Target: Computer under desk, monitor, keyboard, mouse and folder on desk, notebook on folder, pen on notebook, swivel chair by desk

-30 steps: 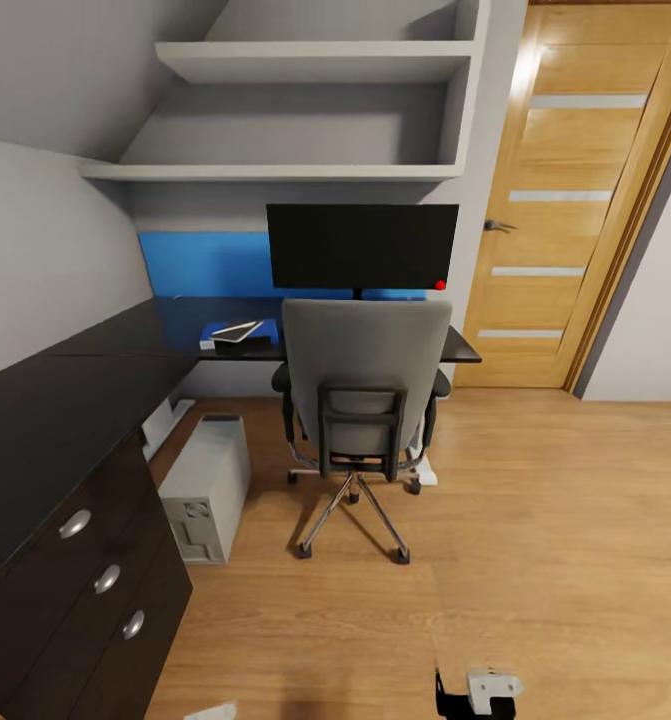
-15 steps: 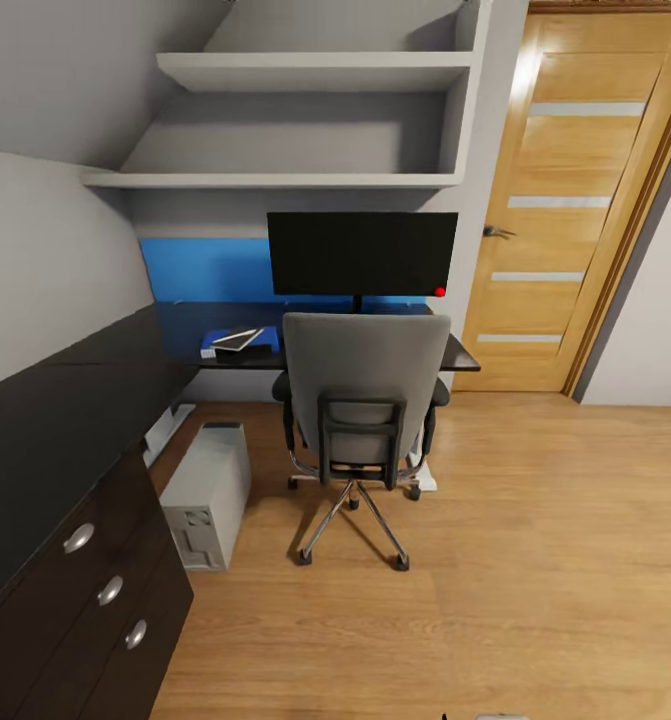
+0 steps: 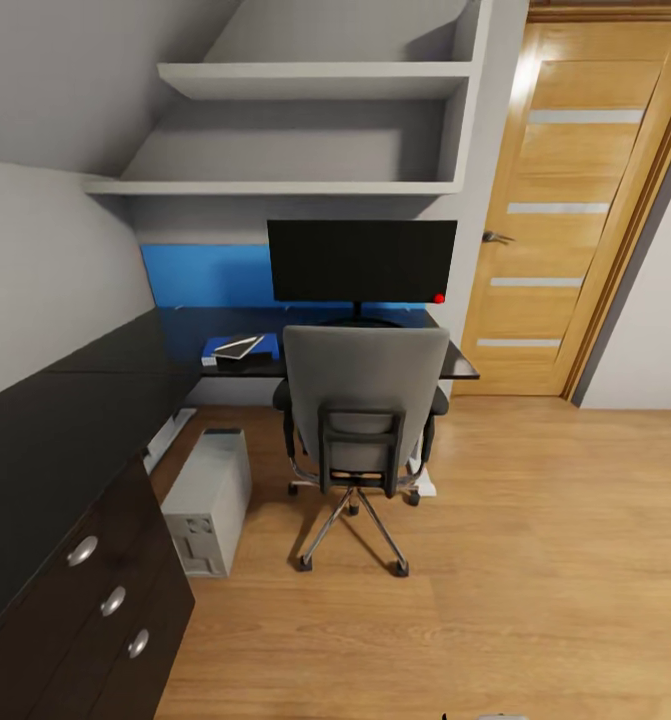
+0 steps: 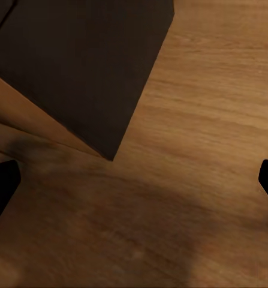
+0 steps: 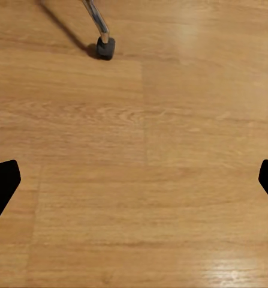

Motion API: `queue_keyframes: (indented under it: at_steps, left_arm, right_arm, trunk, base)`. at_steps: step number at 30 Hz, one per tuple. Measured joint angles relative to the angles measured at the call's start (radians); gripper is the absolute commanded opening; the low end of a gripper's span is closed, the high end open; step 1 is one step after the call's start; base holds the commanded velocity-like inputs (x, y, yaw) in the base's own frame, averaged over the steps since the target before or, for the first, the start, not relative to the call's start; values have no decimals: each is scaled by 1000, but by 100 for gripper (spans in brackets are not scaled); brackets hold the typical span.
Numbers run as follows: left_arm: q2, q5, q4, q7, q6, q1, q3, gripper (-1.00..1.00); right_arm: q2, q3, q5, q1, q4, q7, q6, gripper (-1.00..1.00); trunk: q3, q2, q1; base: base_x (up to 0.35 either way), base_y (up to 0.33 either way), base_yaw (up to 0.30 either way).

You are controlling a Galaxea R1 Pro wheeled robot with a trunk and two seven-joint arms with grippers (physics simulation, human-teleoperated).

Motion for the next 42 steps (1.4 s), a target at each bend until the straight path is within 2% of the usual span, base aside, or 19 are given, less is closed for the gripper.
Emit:
queue_keyframes:
  at_steps: [42]
  left_arm:
    - [-2, -2, 0, -4, 5, 3, -3, 100]
  right_arm:
    - [0, 0, 0, 0, 0, 0, 0, 100]
  trunk:
    - [132, 294, -161]
  base:
    - [0, 0, 0]
